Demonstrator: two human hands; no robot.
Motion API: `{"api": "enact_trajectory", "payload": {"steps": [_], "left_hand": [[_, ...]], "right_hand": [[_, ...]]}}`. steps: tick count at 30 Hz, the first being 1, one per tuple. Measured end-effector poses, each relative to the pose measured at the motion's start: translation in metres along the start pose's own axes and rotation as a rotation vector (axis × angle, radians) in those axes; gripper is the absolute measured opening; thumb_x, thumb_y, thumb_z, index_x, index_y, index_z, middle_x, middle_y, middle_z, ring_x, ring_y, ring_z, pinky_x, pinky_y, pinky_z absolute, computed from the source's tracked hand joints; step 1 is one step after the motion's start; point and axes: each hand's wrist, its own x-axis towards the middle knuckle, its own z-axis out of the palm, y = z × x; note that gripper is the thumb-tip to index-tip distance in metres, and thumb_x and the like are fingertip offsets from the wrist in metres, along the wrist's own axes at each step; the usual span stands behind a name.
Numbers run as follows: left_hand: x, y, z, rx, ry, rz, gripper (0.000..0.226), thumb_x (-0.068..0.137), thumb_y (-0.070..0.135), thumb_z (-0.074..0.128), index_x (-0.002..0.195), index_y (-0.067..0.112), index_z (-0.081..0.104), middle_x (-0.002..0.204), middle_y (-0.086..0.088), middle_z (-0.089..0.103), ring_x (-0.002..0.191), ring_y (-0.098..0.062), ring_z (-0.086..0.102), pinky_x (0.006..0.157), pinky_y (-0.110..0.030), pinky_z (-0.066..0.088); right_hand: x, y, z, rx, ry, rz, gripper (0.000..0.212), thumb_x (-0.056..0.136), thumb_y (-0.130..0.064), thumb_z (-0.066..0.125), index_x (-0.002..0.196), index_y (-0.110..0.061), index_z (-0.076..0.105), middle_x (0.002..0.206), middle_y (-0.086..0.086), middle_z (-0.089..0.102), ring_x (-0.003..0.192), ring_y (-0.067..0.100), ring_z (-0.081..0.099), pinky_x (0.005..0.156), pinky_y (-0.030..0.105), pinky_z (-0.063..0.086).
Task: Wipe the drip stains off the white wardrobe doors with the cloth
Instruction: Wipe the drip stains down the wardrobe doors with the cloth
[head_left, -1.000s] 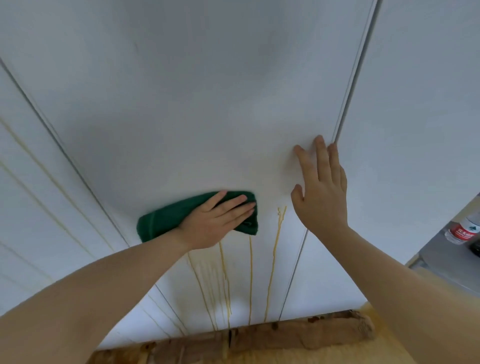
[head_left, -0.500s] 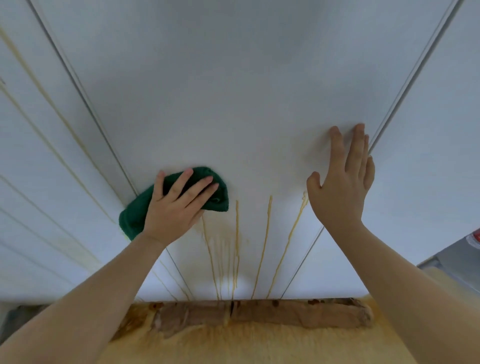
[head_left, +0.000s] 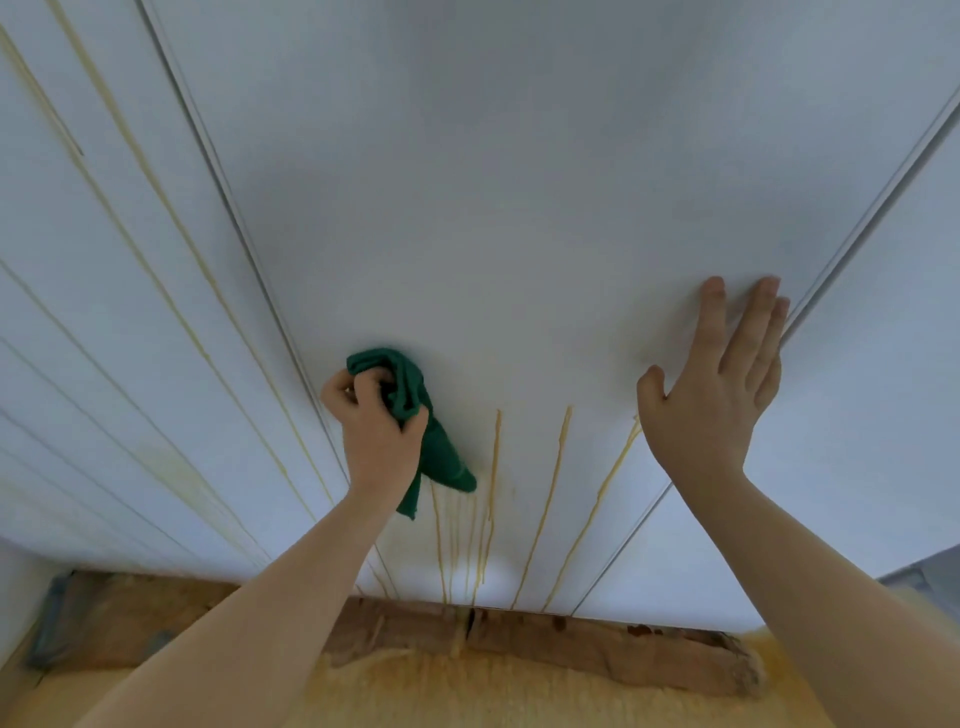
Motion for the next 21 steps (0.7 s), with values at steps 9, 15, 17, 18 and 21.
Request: {"api": "enact_trajectory", "payload": {"steps": [9, 15, 17, 18, 21], "left_hand": [[-0.011, -0.004, 0.003, -0.342, -0.165, -0.673, 0.028, 0.085, 0.003, 0.056, 0.103, 0.020, 0.042, 0.124, -0.008, 0.036, 0.102, -0.029, 0.049, 0.090, -0.048, 0.051], [-0.013, 0.029, 0.024, -0.695, -0.084, -0.815, 0.037, 0.087, -0.006, 0.048, 0.115, 0.018, 0.045, 0.105, -0.007, 0.052, 0.092, -0.023, 0.052, 0.085, -0.039, 0.051], [-0.014, 0.016, 0.029, -0.691, -0.060, -0.989, 0.046, 0.087, -0.008, 0.045, 0.128, 0.012, 0.042, 0.113, -0.013, 0.050, 0.092, -0.025, 0.051, 0.083, -0.038, 0.049], [-0.015, 0.013, 0.028, -0.677, -0.065, -1.071, 0.050, 0.086, -0.010, 0.043, 0.132, 0.011, 0.040, 0.111, -0.014, 0.049, 0.086, -0.024, 0.050, 0.078, -0.035, 0.048], [-0.015, 0.020, 0.030, -0.680, -0.092, -1.154, 0.049, 0.087, -0.012, 0.041, 0.133, 0.004, 0.040, 0.082, -0.006, 0.040, 0.067, -0.014, 0.040, 0.053, -0.024, 0.043]], "right_hand": [[0.001, -0.007, 0.007, 0.002, 0.041, 0.030, 0.091, 0.069, -0.004, 0.061, 0.144, -0.019, 0.012, 0.151, 0.028, 0.014, 0.139, 0.040, 0.009, 0.111, 0.056, 0.017], [0.000, -0.002, 0.006, -0.001, 0.028, 0.011, 0.090, 0.071, -0.006, 0.062, 0.144, -0.020, 0.012, 0.152, 0.027, 0.014, 0.140, 0.038, 0.008, 0.112, 0.053, 0.016], [-0.001, 0.000, 0.005, -0.004, 0.007, 0.002, 0.091, 0.072, -0.007, 0.063, 0.145, -0.023, 0.011, 0.153, 0.026, 0.013, 0.140, 0.037, 0.008, 0.112, 0.051, 0.015], [-0.001, 0.002, 0.005, -0.012, 0.004, -0.002, 0.091, 0.072, -0.007, 0.063, 0.145, -0.023, 0.011, 0.153, 0.026, 0.013, 0.140, 0.037, 0.008, 0.111, 0.051, 0.016], [0.000, 0.002, 0.006, -0.031, 0.015, -0.009, 0.092, 0.071, -0.007, 0.065, 0.145, -0.021, 0.012, 0.152, 0.026, 0.015, 0.140, 0.037, 0.010, 0.110, 0.052, 0.018]]}}
